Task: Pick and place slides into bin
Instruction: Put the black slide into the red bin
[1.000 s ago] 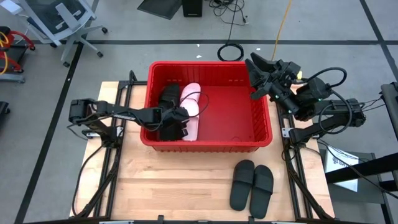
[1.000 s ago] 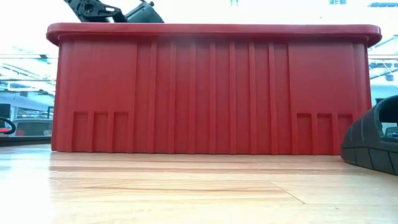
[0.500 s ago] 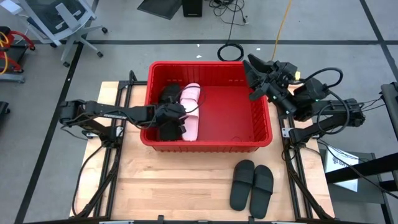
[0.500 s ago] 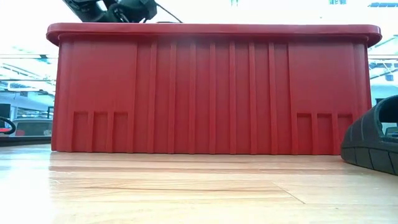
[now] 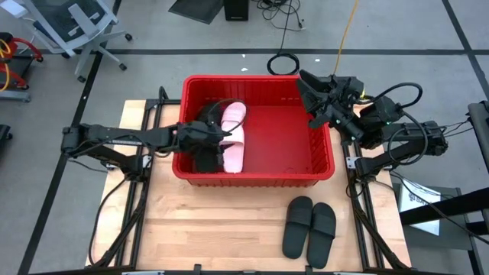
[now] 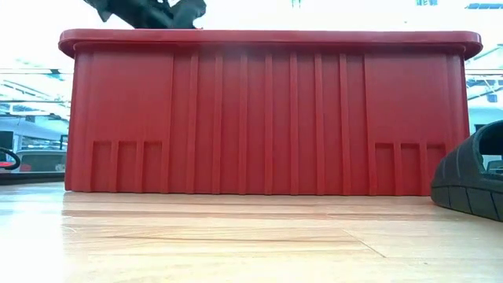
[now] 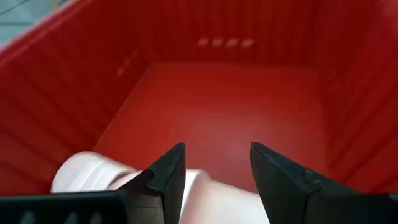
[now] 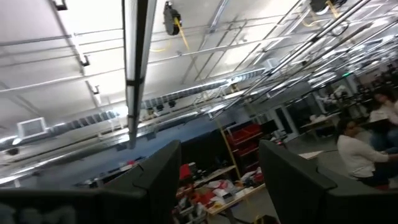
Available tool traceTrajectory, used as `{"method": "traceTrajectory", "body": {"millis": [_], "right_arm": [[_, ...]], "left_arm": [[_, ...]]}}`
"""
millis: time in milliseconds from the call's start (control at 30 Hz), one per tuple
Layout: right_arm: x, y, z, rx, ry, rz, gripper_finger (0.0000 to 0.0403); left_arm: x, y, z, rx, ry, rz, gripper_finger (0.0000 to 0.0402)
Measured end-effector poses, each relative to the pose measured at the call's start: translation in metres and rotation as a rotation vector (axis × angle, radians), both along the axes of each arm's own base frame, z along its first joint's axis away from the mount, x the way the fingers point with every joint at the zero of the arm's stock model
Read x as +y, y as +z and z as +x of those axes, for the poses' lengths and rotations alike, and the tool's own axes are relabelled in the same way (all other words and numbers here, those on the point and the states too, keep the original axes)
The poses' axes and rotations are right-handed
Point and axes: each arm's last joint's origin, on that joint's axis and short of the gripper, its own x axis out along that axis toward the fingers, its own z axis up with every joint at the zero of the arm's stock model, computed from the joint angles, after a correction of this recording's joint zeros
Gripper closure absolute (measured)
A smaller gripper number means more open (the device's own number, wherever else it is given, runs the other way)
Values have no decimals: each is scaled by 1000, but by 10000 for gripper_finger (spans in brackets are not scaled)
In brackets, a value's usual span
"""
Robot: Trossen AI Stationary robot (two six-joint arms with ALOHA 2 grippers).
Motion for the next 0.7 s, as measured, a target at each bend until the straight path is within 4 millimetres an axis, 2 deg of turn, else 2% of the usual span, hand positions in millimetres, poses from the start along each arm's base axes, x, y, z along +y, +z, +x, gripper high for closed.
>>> {"method": "traceTrajectory", "body": {"millis": [233,500,700], "right_arm": [[2,1,1,-16,71,-26,197],[3,2,1,-48,138,-14,197],[8,2,1,-69,263,-26,197]], "left_arm": [[-14,46,7,-234,-111,-52,229],[-38,86,11,-399,-213,-104,229],[-65,101,11,-469,-309,-154,229]]}}
